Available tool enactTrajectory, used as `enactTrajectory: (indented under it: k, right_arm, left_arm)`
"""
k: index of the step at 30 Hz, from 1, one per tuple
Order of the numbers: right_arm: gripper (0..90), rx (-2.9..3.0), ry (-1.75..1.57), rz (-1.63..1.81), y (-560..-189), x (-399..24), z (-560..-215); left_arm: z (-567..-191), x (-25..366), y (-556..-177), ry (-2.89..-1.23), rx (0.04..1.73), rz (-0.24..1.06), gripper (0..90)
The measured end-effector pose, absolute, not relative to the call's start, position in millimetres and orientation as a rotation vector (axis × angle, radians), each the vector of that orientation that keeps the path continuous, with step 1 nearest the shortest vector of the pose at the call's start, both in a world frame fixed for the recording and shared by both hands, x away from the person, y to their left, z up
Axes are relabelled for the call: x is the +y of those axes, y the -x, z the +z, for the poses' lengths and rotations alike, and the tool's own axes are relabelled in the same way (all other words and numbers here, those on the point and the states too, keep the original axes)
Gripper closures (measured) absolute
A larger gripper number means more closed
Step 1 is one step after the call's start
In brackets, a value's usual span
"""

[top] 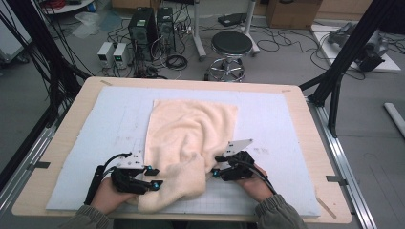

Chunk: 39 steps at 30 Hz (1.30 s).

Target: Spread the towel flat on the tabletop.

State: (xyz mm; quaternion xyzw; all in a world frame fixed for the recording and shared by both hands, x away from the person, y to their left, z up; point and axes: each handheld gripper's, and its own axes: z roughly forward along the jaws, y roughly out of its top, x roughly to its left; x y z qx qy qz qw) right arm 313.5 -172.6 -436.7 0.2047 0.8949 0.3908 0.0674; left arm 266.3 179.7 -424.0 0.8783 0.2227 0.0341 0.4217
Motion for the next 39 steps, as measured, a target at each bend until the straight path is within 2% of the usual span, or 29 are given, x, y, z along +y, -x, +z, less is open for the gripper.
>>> enactTrajectory:
  k: [4, 6, 9, 24, 29, 32, 34, 39]
  right_arm:
    - [69.6, 2.704, -0.588, 1.172, -319, -161, -441]
    - [78.6, 2.724, -0.584, 1.184, -322, -161, -440]
    - [82.2, 2.752, -0.601, 1.193, -324, -166, -439]
    - [82.9, 2.696, -0.65, 1.151, -308, -241, -402]
    - [82.9, 2.669, -0.672, 1.168, -311, -251, -393]
    - [80.6, 2.69, -0.689, 1.122, -318, -244, -401]
    - [74.6, 2.703, -0.692, 1.126, -319, -240, -407]
    - [63.1, 2.644, -0.68, 1.217, -310, -240, -401]
  left_arm:
    - [-423, 175, -270, -2.228, 0.525, 0.073, 83.9]
    - [-422, 174, -271, -2.236, 0.52, 0.08, 86.0]
    - [-420, 178, -271, -2.206, 0.55, 0.104, 86.9]
    - [-401, 207, -282, -2.08, 0.678, 0.218, 87.1]
    - [-402, 206, -286, -2.081, 0.695, 0.231, 87.2]
    - [-404, 204, -288, -2.084, 0.698, 0.215, 86.8]
    - [-402, 205, -286, -2.074, 0.69, 0.213, 83.8]
    - [-391, 207, -274, -2.064, 0.643, 0.211, 67.8]
